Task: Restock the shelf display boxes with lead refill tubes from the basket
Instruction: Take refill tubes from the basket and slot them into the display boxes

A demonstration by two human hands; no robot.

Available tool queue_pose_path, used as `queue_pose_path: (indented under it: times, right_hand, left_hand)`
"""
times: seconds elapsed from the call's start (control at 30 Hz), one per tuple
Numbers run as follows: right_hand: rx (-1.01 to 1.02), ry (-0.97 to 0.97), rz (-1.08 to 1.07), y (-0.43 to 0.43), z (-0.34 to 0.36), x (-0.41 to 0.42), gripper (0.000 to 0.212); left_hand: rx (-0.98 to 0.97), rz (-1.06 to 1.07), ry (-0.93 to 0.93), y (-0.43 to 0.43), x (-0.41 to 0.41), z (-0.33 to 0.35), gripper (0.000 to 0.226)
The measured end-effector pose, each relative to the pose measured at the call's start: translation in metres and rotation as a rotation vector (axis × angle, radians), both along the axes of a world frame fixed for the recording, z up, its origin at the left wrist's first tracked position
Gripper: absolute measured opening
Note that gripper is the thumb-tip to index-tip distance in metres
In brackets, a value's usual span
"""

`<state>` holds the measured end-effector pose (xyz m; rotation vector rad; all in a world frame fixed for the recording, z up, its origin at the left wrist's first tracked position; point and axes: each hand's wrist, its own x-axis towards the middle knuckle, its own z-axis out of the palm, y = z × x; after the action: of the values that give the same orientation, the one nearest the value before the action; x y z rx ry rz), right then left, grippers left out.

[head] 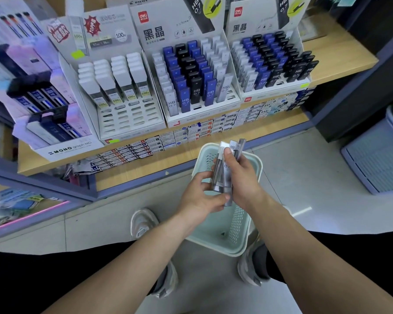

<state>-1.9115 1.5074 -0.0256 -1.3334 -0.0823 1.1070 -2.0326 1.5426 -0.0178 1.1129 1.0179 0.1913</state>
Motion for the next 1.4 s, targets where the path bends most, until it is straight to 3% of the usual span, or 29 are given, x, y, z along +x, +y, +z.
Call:
queue_pose_path:
  times: [0.27, 0.5, 0.73, 0.87, 1.03, 1.13, 1.27, 1.4]
  right_hand:
    - [0.016, -0.029, -0.031, -0.004, -0.007, 0.009, 0.044]
    - [0.003, -0.068, -0.058, -0.008, -0.012, 0.015, 0.045]
    - [0.005, -0.058, 0.037, -0.008, -0.018, 0.004, 0.04]
    - [0.014, -0.016, 0.041, -0.006, -0.022, -0.004, 0.045]
    - [0.009, -0.033, -0.002, -0.002, -0.03, -0.009, 0.049]
    - [-0.002, -0.067, -0.003, 0.001, -0.036, -0.014, 0.054]
    - [-0.037, -0.091, 0.03, 0.004, -0.042, -0.021, 0.031]
    - [-0.095, -0.044, 0.056, 0.007, -0.044, -0.025, 0.031]
  left_hand:
    - [0.145, -0.185, 0.105, 0.013, -0.011, 0.002, 0.064]
    - [0.264, -0.308, 0.126, 0.02, -0.025, 0.002, 0.048]
    - [0.084, 0.08, 0.084, 0.032, -0.005, -0.001, 0.009]
    - [0.271, 0.117, 0.142, 0.026, 0.01, -0.02, 0.028]
    - [0.322, 0.125, 0.168, 0.017, 0.02, -0.034, 0.016]
    - [0.25, 0.165, 0.133, 0.012, 0.025, -0.033, 0.018]
    - [0.134, 0.178, 0.116, 0.01, 0.028, -0.037, 0.025]
    - [0.027, 0.184, 0.048, 0.01, 0.027, -0.043, 0.027]
